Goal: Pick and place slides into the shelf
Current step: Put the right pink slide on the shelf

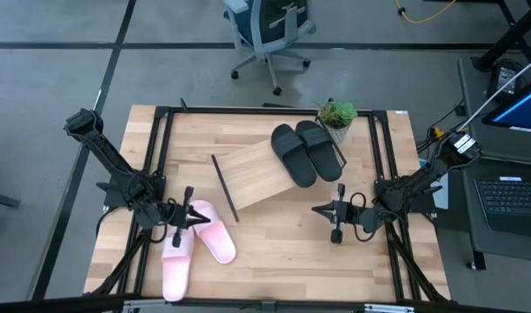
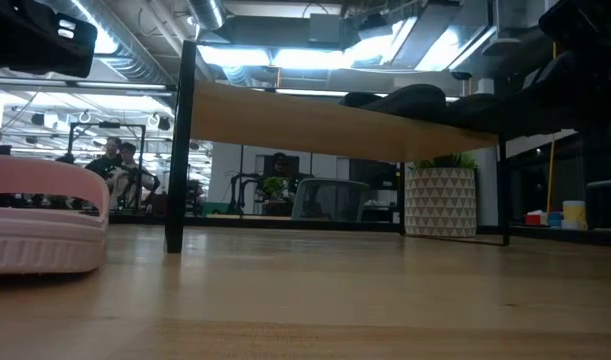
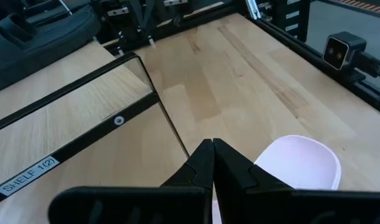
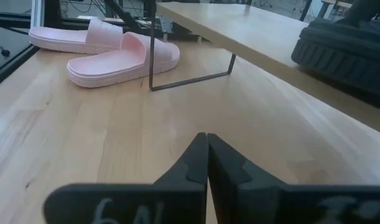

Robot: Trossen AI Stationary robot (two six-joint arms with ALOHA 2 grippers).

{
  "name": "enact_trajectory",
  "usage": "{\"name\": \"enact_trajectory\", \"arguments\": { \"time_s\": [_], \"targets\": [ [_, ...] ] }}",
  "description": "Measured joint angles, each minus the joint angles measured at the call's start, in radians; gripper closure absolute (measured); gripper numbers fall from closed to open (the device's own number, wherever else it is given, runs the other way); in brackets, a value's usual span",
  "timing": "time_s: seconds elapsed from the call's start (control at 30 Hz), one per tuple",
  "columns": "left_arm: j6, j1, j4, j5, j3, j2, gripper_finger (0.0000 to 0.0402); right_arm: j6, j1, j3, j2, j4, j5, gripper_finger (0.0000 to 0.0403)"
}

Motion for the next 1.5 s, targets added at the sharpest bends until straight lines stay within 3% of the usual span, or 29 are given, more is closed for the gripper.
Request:
{"name": "enact_trajectory", "arguments": {
  "time_s": [0.27,0.5,0.6,0.73,0.93,1.2,1.5],
  "targets": [
    [-0.096,0.019,0.087,-0.007,-0.001,0.000,0.0401,0.047,0.000,0.000,0.000,0.000,0.004,0.0396],
    [-0.378,0.065,-0.090,0.048,-0.001,-0.006,0.0401,0.054,0.000,0.000,0.000,0.004,0.025,0.0396],
    [-0.386,0.091,-0.158,0.072,-0.001,-0.031,0.0401,0.041,0.000,0.000,0.000,0.006,0.046,0.0396],
    [-0.313,0.127,-0.203,0.145,-0.001,-0.141,0.0401,0.029,0.000,0.000,0.000,0.007,0.054,0.0396],
    [-0.236,0.174,-0.347,0.293,-0.001,-0.406,0.0401,0.023,0.000,0.000,0.000,0.008,0.054,0.0396],
    [-0.523,0.231,-0.629,0.335,-0.001,-0.708,0.0401,0.004,0.000,0.000,0.000,0.008,0.055,0.0396],
    [-0.755,0.291,-0.694,0.438,-0.001,-0.743,0.0401,0.000,-0.054,0.000,0.000,0.010,0.052,0.0396]
  ]
}}
